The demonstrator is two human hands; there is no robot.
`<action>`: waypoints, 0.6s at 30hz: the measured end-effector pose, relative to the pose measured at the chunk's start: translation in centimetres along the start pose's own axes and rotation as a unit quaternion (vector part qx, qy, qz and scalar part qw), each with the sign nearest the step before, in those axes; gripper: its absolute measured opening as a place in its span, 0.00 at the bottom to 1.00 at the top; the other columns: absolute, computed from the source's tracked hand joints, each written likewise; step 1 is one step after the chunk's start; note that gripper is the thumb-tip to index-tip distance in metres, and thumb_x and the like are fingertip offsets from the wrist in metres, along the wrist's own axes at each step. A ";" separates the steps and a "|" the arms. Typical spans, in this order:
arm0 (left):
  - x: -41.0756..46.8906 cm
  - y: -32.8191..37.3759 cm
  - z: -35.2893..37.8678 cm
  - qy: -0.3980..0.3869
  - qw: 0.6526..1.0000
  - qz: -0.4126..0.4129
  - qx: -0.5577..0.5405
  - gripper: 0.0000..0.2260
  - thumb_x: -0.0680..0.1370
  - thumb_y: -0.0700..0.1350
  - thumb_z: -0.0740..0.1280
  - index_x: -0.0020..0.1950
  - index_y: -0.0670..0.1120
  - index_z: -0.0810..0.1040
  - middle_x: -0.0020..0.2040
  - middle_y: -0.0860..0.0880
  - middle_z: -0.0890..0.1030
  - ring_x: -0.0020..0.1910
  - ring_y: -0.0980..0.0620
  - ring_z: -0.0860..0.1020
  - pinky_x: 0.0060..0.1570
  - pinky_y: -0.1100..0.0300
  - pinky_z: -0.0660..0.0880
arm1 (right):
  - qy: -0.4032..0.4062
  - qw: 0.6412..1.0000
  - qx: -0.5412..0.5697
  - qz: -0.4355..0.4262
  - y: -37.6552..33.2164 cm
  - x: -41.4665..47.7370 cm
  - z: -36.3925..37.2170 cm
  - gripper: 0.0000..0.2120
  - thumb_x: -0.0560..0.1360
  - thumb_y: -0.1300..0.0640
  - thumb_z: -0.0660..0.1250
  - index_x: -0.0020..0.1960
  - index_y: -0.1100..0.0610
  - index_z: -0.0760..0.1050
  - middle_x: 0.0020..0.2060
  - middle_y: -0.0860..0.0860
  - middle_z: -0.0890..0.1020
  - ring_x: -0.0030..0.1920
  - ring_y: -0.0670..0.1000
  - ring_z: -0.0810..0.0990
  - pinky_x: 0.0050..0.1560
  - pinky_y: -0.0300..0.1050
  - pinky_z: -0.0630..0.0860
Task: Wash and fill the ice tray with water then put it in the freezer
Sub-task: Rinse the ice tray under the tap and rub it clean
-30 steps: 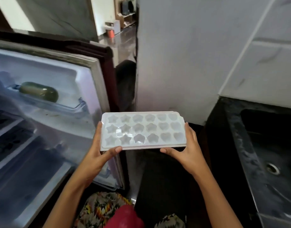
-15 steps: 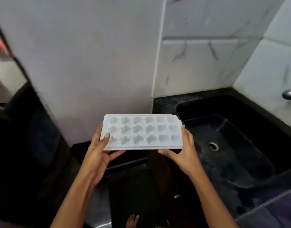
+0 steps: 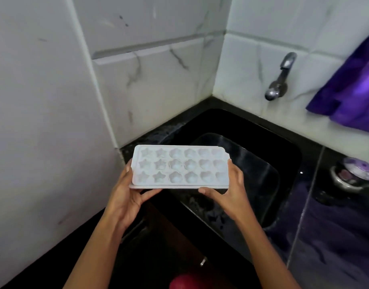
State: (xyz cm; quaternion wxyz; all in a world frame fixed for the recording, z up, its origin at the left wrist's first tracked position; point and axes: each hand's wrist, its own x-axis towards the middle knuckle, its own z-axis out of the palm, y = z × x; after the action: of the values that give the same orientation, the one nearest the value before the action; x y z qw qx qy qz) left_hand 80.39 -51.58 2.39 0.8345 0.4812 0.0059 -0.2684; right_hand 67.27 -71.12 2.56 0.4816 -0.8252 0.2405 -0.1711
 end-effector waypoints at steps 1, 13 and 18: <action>1.0 -0.2 0.7 -0.013 1.000 -0.010 0.008 0.15 0.81 0.50 0.56 0.67 0.53 0.71 0.60 0.50 0.80 0.55 0.47 0.80 0.37 0.52 0.80 | 0.011 1.000 -0.003 0.007 0.2 0.5 -0.6 0.51 0.62 0.45 0.77 0.75 0.42 0.49 0.65 0.39 0.56 0.65 0.44 0.62 0.68 0.49 0.63; 11.7 -3.0 11.3 -0.110 0.991 -0.073 0.037 0.13 0.82 0.48 0.54 0.64 0.54 0.72 0.55 0.48 0.82 0.49 0.44 0.83 0.38 0.49 0.81 | 0.142 0.986 -0.025 0.090 4.9 7.7 -6.8 0.54 0.56 0.37 0.73 0.75 0.45 0.52 0.70 0.48 0.58 0.68 0.46 0.60 0.72 0.53 0.61; 15.3 -4.1 14.2 -0.109 0.985 -0.128 0.032 0.12 0.83 0.47 0.53 0.57 0.47 0.74 0.48 0.45 0.85 0.44 0.45 0.84 0.36 0.48 0.81 | 0.149 0.976 -0.059 0.145 6.3 9.6 -8.2 0.52 0.63 0.42 0.76 0.76 0.45 0.47 0.71 0.50 0.56 0.71 0.53 0.60 0.72 0.57 0.59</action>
State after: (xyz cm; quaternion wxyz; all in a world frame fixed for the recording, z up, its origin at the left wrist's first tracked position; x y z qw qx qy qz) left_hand 88.07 -71.39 2.61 0.7732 0.4705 -0.0316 -0.4240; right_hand 69.51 -85.05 1.45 0.4108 -0.7734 0.4368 -0.2059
